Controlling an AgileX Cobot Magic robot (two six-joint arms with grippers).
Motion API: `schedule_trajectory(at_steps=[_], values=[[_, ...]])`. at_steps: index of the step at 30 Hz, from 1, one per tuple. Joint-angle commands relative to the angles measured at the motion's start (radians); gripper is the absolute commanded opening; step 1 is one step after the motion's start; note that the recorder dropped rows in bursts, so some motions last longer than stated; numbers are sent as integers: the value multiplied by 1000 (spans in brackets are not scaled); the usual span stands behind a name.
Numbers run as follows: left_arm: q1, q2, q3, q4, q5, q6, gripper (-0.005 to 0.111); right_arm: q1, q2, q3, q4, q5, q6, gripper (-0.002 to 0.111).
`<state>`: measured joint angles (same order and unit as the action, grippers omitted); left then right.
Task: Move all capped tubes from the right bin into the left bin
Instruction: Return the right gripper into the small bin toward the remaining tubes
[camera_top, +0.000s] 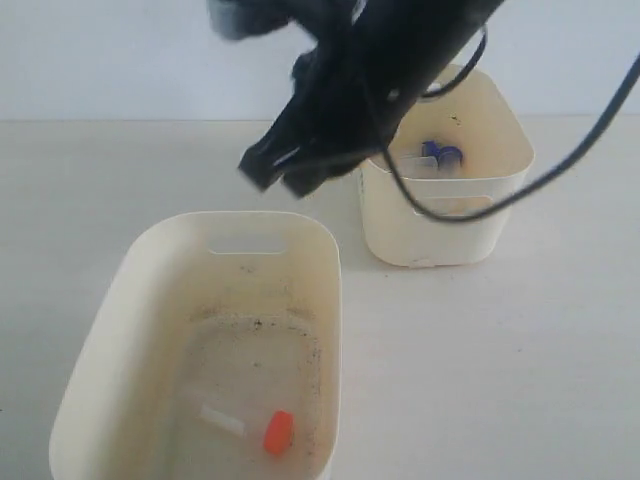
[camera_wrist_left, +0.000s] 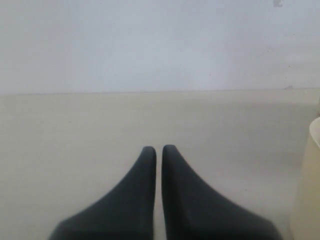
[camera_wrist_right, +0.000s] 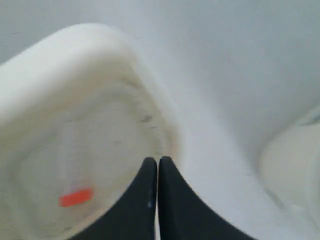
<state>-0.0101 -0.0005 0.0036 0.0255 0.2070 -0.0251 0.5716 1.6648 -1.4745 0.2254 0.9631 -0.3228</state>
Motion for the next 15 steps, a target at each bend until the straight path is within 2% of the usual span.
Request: schedule_trajectory(at_steps=[1, 4, 8, 12, 15], values=[[0, 0, -4, -6, -4, -10, 4, -157, 30, -193, -159, 125, -13, 0], [0, 0, -4, -6, -4, -10, 4, -275, 98, -303, -129, 192, -88, 0], [0, 0, -4, -6, -4, -10, 4, -408, 218, -402, 22, 222, -261, 0], [0, 0, -4, -6, -4, -10, 4, -462, 347, -480, 45, 230, -466, 0], [0, 0, -4, -6, -4, -10, 4, -464, 439, -533, 9, 195, -520, 0]])
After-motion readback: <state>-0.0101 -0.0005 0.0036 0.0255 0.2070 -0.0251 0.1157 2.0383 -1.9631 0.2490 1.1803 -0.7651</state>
